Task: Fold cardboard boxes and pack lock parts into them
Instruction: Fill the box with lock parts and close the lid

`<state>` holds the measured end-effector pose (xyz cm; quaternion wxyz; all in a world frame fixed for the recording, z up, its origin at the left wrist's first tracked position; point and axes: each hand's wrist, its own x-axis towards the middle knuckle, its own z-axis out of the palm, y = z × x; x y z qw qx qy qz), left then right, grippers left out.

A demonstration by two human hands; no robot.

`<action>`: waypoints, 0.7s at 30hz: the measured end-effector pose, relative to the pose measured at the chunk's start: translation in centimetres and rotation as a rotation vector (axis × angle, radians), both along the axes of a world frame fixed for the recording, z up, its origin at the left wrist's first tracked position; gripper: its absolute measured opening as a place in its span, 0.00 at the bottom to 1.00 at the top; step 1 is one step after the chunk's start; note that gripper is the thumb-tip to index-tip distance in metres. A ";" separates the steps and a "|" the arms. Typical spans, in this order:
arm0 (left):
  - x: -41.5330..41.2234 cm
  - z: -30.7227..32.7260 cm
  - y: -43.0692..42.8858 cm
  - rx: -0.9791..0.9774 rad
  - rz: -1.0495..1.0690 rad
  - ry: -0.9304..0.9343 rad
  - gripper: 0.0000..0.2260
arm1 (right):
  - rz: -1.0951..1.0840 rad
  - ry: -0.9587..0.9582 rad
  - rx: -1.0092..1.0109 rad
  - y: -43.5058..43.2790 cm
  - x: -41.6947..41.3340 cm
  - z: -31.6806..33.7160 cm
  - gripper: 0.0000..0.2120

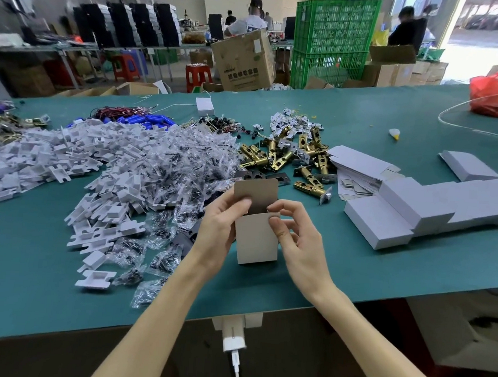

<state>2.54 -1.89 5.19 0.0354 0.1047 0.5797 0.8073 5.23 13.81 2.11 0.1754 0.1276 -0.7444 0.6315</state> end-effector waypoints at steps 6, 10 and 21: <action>-0.1 -0.1 0.0 -0.021 -0.024 0.092 0.12 | -0.001 0.002 -0.018 -0.1 0.2 -0.1 0.06; -0.1 0.0 -0.6 0.002 -0.117 0.180 0.10 | 0.010 -0.008 -0.030 0.0 0.2 -0.1 0.08; 0.7 0.3 0.5 -0.162 0.077 0.228 0.11 | -0.014 -0.023 -0.089 -0.2 0.4 0.1 0.10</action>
